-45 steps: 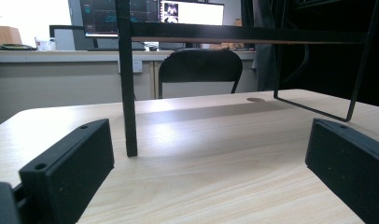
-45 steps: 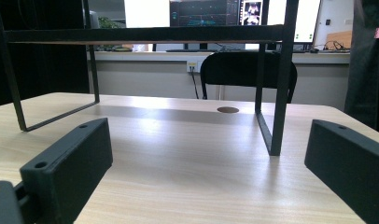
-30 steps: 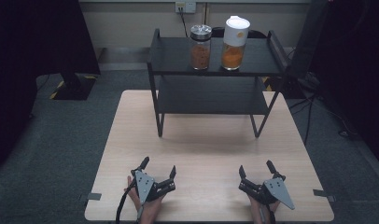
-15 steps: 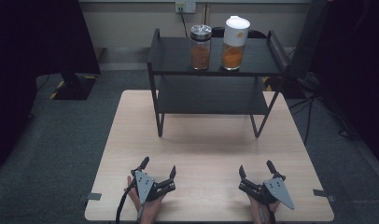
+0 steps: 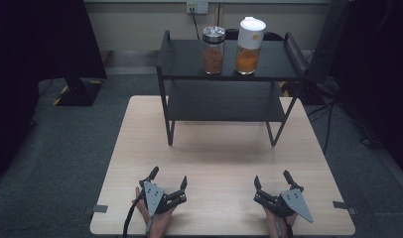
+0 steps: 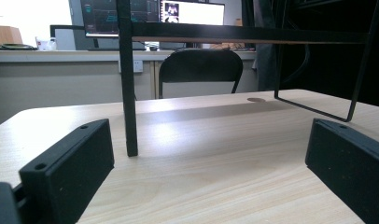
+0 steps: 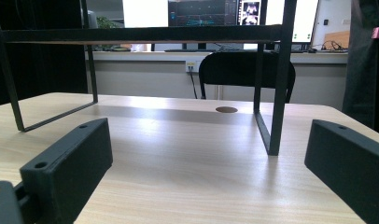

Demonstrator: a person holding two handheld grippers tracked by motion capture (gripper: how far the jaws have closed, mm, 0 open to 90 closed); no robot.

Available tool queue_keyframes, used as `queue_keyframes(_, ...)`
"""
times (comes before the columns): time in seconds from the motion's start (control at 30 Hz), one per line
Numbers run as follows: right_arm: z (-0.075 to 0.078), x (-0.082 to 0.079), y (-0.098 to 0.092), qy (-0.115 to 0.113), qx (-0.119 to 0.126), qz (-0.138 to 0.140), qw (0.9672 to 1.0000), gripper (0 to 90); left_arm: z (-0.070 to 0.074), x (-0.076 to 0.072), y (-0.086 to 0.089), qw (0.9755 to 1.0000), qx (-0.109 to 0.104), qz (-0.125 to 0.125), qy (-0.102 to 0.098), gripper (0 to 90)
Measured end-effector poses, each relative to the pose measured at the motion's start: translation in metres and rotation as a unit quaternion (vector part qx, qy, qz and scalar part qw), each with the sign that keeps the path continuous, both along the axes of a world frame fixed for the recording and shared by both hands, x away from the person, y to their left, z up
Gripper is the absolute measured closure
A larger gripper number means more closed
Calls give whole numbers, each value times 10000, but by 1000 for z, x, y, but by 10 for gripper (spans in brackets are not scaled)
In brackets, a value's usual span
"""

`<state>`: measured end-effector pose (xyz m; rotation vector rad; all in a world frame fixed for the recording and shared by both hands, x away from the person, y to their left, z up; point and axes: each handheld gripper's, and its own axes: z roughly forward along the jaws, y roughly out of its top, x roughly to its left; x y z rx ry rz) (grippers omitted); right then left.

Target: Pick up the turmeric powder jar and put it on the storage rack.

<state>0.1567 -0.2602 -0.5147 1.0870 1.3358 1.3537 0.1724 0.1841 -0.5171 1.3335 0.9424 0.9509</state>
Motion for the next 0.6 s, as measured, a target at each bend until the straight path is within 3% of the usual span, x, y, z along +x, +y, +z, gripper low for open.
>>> queue_keyframes(0.6,0,0,-2,0,1,47,10000,0,0,0,0,10000,15,-5,-7,6)
